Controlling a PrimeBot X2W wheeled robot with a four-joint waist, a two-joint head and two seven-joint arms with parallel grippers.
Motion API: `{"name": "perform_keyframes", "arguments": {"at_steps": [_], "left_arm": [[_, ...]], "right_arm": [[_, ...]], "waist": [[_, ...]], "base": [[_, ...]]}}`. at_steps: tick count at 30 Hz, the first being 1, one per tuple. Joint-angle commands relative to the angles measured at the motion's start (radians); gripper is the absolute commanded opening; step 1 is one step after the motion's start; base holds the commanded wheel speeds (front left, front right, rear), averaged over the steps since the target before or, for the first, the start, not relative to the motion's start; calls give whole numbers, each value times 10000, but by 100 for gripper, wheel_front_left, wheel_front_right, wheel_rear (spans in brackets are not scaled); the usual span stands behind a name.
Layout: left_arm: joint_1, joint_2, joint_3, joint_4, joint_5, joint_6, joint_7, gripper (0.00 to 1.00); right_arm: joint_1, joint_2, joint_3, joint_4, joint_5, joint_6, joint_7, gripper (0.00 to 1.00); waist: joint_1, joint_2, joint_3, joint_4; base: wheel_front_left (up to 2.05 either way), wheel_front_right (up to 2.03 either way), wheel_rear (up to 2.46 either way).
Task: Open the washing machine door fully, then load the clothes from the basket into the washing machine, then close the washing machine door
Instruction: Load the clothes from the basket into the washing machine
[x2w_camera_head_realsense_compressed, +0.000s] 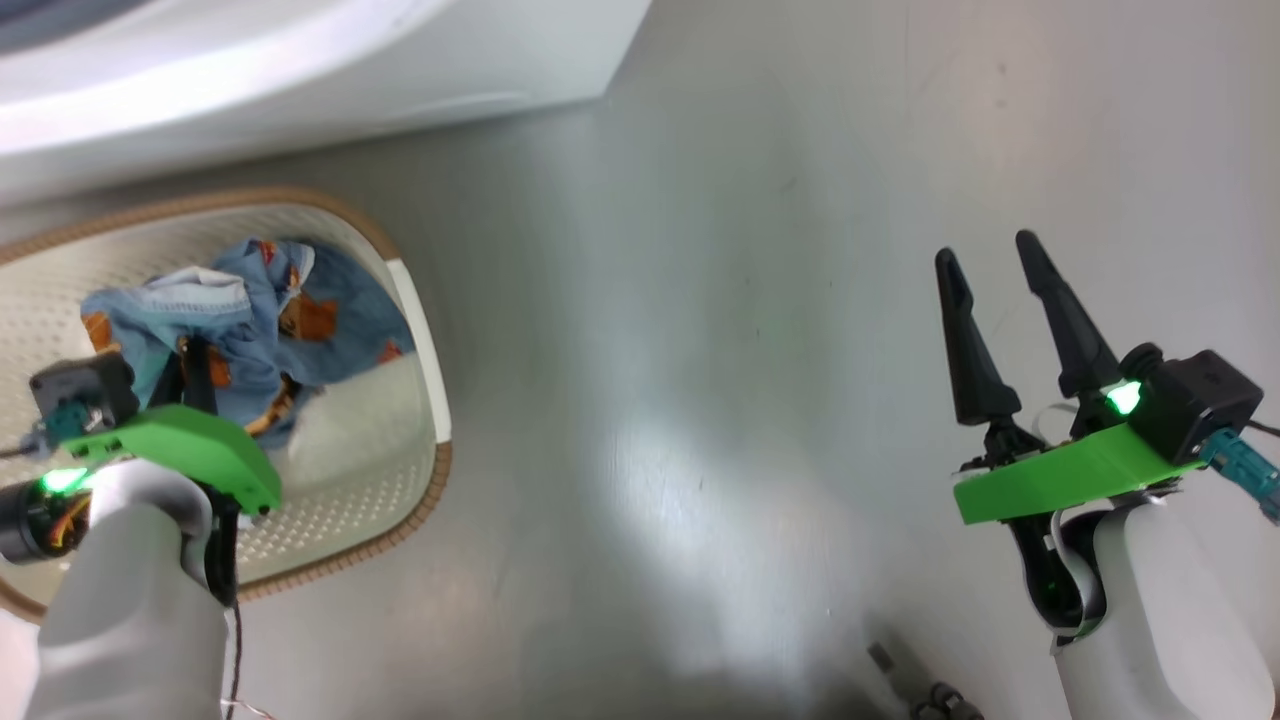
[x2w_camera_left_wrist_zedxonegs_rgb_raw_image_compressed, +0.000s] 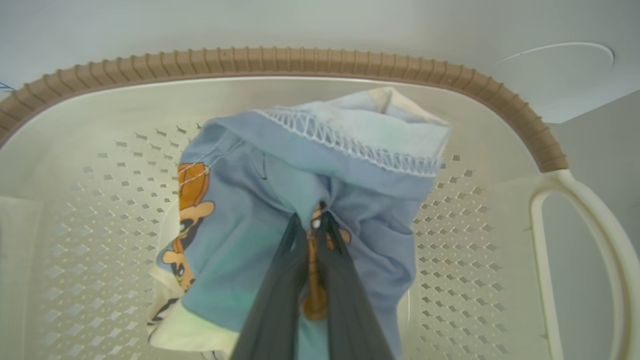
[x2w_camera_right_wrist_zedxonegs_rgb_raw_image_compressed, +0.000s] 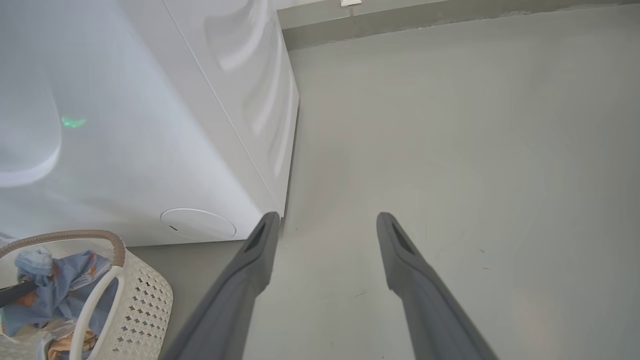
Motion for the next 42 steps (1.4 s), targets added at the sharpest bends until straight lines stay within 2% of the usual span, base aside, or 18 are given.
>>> {"name": "perform_keyframes", "arguments": {"at_steps": [1, 11, 29, 42], "left_arm": [[818, 286, 290, -688, -41, -70, -119, 0], [3013, -52, 344, -3487, 329, 61, -122, 0], [5869, -563, 914, -7797, 800, 172, -123, 0], [7682, -872, 1270, -10318, 929, 370, -124, 0]], "right_arm": [[475, -28, 237, -110, 21, 63, -48, 100], [633, -2, 320, 236, 115, 63, -48, 100], [1203, -31, 485, 606, 72, 63, -48, 100], [1837, -78, 383, 608, -114, 63, -48, 100]], "waist": [[0, -1, -737, 125], [0, -1, -2273, 106], [0, -1, -4450, 181], [0, -1, -5912, 418]], "base": [[0, 0, 0], [0, 0, 0], [0, 0, 0], [0, 0, 0]]}}
